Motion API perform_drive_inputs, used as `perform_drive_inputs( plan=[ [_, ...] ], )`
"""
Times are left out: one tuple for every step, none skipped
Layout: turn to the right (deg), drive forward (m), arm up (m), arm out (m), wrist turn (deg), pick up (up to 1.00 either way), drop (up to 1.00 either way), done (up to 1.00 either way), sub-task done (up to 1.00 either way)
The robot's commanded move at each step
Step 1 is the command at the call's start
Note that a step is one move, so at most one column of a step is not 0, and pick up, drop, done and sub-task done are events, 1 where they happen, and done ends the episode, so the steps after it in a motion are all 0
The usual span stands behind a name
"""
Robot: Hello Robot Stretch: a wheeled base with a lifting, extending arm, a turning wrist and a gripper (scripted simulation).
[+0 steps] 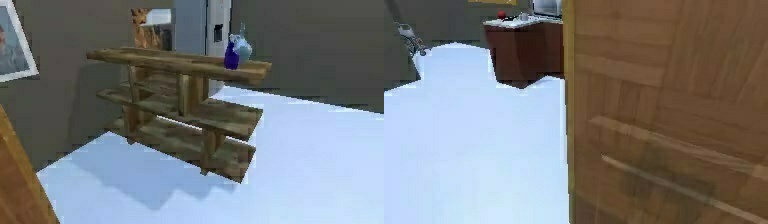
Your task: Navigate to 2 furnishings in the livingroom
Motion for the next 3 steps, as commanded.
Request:
perform_drive_inputs(
  plan=[
    [-45.0, 0.00, 0.00, 0.00, 0.0, 0.00, 0.00, 0.00, 0.00],
    [-45.0, 0.00, 0.00, 0.00, 0.0, 0.00, 0.00, 0.00, 0.00],
    [-18.0, 0.00, 0.00, 0.00, 0.0, 0.00, 0.00, 0.00, 0.00]
  ],
)
